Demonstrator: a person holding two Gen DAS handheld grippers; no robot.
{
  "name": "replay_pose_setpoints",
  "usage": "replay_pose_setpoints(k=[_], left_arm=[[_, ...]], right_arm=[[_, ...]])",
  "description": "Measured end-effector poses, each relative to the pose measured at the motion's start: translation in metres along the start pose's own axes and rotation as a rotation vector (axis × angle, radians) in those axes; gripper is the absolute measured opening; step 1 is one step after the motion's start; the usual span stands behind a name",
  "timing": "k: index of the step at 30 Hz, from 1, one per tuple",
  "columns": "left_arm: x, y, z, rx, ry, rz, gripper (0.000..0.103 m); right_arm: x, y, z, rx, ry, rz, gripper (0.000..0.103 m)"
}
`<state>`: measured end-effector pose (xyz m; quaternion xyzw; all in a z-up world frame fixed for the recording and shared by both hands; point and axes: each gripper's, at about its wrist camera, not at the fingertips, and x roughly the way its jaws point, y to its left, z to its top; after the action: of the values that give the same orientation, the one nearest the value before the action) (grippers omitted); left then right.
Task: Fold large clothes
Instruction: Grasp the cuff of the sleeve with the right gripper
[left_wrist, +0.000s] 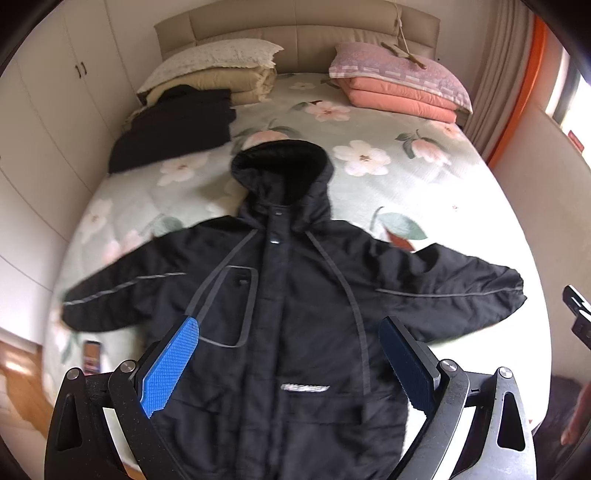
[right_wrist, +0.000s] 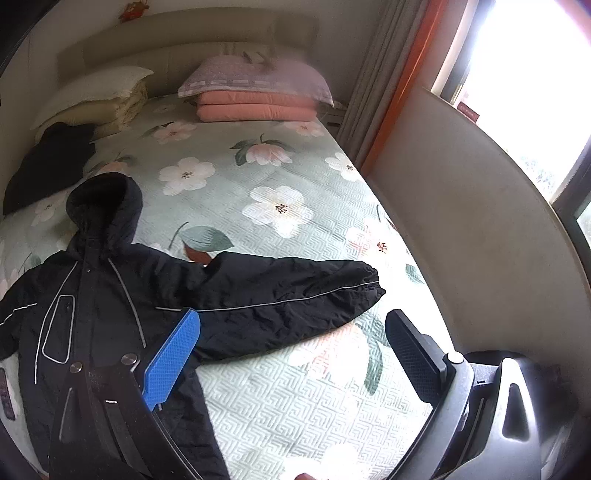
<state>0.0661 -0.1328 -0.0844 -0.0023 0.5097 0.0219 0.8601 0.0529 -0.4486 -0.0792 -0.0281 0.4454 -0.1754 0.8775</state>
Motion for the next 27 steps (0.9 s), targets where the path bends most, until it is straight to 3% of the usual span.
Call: replay_pose_setpoints(k=[2,6,10,14,20,27], left_arm=[[0.015,-0.021,-0.001,-0.021,0.009,-0.050,0.099],[0.045,-0.055,-0.009,-0.039,0.003,-0.068,0.099],[0.071,-0.086,-0.020,0.020,-0.046,-0.076,0.099],[0.100,-0.105,-0.030,0.045,-0.029,-0.063,0.099],[0.137,-0.126,-0.047,0.081,0.034,-0.030,0.099],[0.143,-0.151,-0.048,0.106,0.034,-0.024,0.099]], right_arm=[[0.035,-0.031,0.002,0.017,0.002,0.031,0.101],[0.110,-0.086,-0.003,0.050,0.039,0.008,0.101],[0.205,-0.139,-0.022,0.127,0.153,0.008,0.100],[0.286,-0.175,-0.047,0.213,0.251,0.034,0.095],[0.363,-0.184,-0.074,0.249,0.318,0.017,0.094],[0.400,-0.183,-0.088,0.249,0.377,0.093,0.095]])
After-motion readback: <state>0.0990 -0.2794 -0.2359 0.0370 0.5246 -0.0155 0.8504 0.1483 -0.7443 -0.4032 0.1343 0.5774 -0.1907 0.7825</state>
